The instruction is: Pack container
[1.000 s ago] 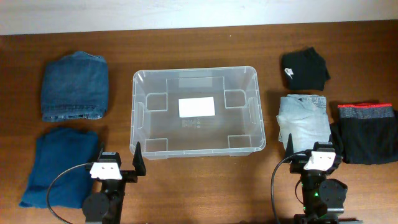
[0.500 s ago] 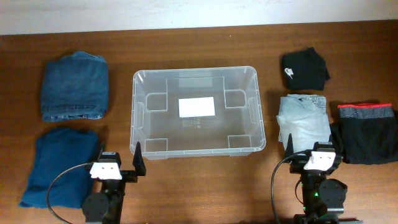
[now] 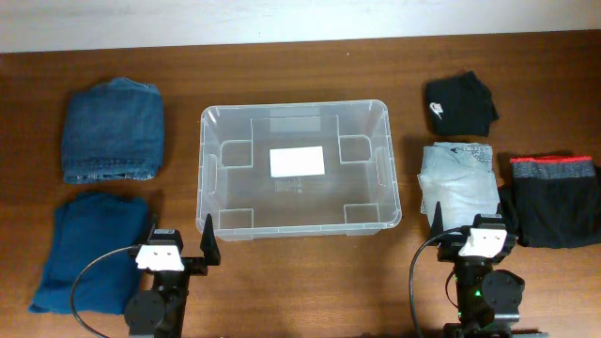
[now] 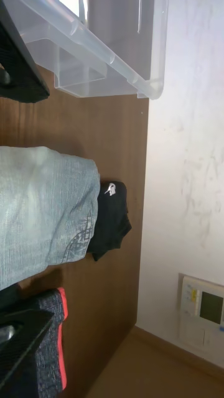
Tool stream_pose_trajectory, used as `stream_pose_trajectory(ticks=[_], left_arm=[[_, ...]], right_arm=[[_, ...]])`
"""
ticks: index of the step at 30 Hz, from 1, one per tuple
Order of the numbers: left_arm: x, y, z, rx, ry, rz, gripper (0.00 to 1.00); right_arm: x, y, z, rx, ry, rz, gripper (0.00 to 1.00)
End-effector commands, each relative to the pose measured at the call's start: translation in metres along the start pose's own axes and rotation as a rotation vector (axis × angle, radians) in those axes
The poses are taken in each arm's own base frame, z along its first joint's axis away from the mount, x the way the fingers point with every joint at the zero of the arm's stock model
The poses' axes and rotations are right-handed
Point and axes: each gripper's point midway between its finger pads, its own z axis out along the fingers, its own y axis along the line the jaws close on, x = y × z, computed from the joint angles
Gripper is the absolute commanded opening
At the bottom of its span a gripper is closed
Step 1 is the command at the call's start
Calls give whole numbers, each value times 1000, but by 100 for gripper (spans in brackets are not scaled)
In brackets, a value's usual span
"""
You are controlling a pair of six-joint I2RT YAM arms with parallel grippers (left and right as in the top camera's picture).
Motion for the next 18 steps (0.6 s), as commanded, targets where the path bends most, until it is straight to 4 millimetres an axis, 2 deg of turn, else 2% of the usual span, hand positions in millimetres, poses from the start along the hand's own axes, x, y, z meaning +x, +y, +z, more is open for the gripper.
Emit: stream_pose_trajectory(ticks=[1, 4, 8, 11, 13, 15, 16, 18], left_arm=[[3, -1, 1, 11, 10, 15, 99], [-3, -2, 1, 13, -17, 16, 99], [-2, -2, 1, 12, -10, 16, 99], [-15, -1, 0, 10, -64, 18, 99], [-34, 2, -2, -11, -143, 19, 99], [-63, 6, -8, -40, -261, 18, 99], [-84, 6, -15, -45, -348, 18, 100], [-106, 5, -23, -39, -433, 18, 99]], right_arm=[[5, -7, 0, 38, 29, 3, 98], [5, -7, 0, 38, 29, 3, 98], [5, -7, 0, 38, 29, 3, 98], [5, -7, 0, 38, 29, 3, 98], [5, -7, 0, 38, 29, 3, 98], [5, -7, 0, 38, 29, 3, 98], [5, -7, 0, 38, 29, 3, 98], [5, -7, 0, 38, 29, 3, 98]])
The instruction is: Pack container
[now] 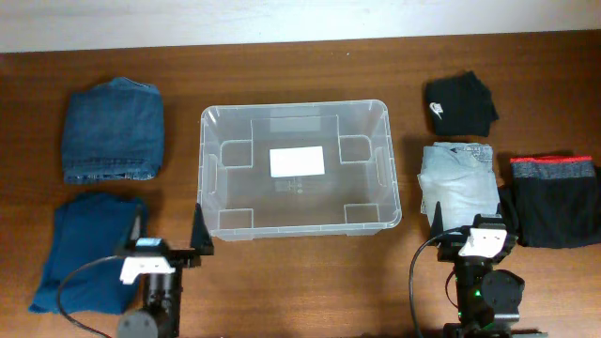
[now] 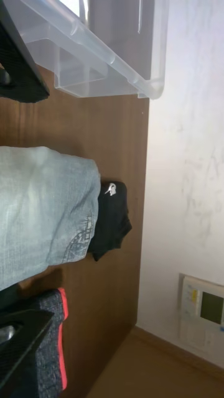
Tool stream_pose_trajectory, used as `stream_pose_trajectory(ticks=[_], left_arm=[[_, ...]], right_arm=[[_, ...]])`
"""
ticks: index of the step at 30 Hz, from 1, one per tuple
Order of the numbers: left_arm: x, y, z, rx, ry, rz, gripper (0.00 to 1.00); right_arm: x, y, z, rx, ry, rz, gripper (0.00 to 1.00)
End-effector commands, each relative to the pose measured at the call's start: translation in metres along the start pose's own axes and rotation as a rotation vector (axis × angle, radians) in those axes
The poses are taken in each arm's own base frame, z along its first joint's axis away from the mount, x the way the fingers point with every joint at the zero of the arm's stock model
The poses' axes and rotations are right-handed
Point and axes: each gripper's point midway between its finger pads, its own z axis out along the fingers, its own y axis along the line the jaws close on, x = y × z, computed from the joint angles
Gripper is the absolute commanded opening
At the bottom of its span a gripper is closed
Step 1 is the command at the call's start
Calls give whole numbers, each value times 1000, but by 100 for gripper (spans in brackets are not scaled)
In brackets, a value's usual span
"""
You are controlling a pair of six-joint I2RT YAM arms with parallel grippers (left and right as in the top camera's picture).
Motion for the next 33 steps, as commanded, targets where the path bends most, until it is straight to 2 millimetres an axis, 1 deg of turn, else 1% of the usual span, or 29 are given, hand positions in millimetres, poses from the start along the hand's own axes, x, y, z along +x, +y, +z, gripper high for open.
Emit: stream_pose_trajectory(ticks=[1, 4, 7, 9, 13, 16, 20, 23, 25, 27, 29, 30, 31, 33], left_arm=[[-34, 4, -2, -28, -112, 18, 100], [-51, 1, -3, -19, -144, 86, 99], [-63, -2, -3, -7, -138, 182, 100], [-75, -2, -3, -14, -132, 234, 100], [-104, 10, 3, -88, -62, 282, 100], [-121, 11, 20, -88, 74, 316, 100], [-143, 13, 51, -73, 293, 324, 100], [-160, 11, 70, -50, 435, 326, 100], [-171, -2, 81, 37, 491, 336, 100], [-179, -29, 89, 212, 521, 366, 100], [-187, -43, 96, 308, 542, 362, 100], [-190, -43, 100, 308, 554, 361, 100], [-194, -38, 105, 282, 566, 366, 100], [-202, -22, 116, 211, 582, 375, 100]], right_arm=[[5, -7, 0, 37, 26, 4, 98], [5, -7, 0, 37, 26, 4, 98], [5, -7, 0, 37, 26, 4, 99], [5, -7, 0, 37, 26, 4, 98], [5, -7, 0, 37, 26, 4, 99], [5, -7, 0, 37, 26, 4, 98], [5, -7, 0, 37, 26, 4, 98], [5, -7, 0, 37, 26, 4, 98], [5, -7, 0, 37, 26, 4, 99], [5, -7, 0, 37, 26, 4, 98], [5, -7, 0, 37, 26, 4, 98], [5, -7, 0, 37, 26, 4, 98], [5, -7, 0, 37, 26, 4, 99], [5, -7, 0, 37, 26, 4, 98]])
